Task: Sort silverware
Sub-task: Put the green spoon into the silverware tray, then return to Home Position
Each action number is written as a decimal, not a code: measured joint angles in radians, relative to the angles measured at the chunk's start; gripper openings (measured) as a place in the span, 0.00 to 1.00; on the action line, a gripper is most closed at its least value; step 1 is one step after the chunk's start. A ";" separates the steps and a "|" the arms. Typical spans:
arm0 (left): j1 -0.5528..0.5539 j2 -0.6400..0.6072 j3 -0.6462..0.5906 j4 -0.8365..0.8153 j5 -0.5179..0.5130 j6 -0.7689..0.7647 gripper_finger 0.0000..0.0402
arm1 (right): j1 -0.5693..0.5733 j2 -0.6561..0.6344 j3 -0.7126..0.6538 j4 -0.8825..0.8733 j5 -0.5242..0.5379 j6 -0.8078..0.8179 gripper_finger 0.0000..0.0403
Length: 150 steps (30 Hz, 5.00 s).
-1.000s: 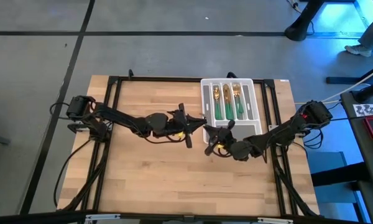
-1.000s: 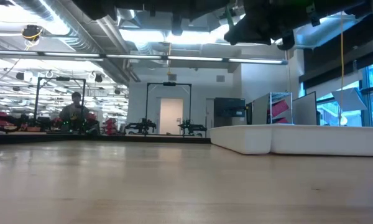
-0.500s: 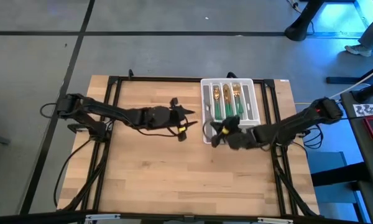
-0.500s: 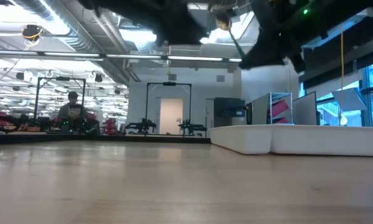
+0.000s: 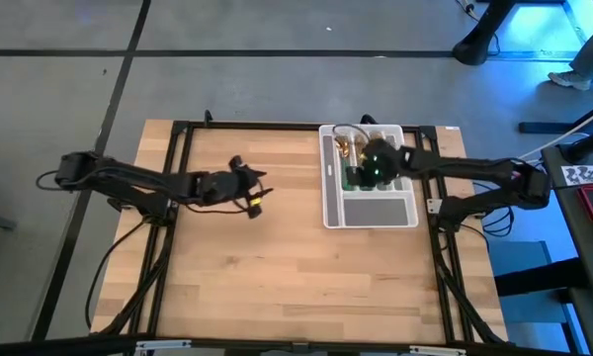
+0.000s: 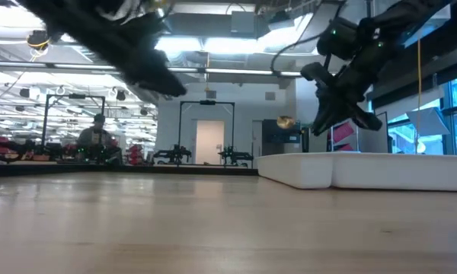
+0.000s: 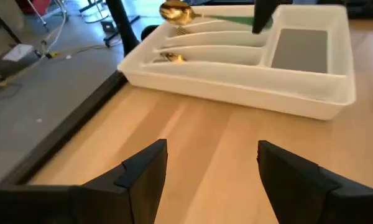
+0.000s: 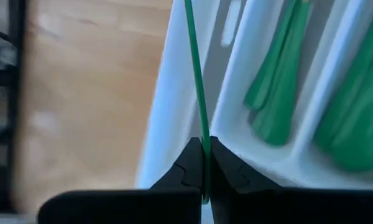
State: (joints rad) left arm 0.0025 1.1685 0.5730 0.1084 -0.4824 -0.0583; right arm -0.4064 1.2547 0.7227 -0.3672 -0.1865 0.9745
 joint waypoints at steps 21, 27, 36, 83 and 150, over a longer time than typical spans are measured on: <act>-0.050 -0.133 -0.505 0.648 -0.002 -0.047 0.59 | -0.145 0.087 0.000 -0.047 -0.365 0.421 0.01; -0.050 -0.133 -0.506 0.674 -0.001 -0.047 0.59 | -0.158 0.161 0.000 -0.012 -0.409 0.428 0.02; -0.063 -0.133 -0.507 0.696 0.001 -0.073 0.59 | -0.233 0.177 0.000 0.056 -0.411 0.297 0.04; -0.100 -0.132 -0.507 0.825 0.098 -0.146 0.59 | -0.019 -0.313 0.166 -0.106 -0.090 -0.498 0.55; 0.326 -0.962 -0.564 0.151 0.456 0.033 0.59 | 0.399 -1.252 -0.712 0.416 -0.031 -0.910 0.01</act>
State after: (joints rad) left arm 0.3281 0.2062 0.0093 0.2590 -0.0263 -0.0255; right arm -0.0071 0.0025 0.0109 0.0487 -0.2176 0.0643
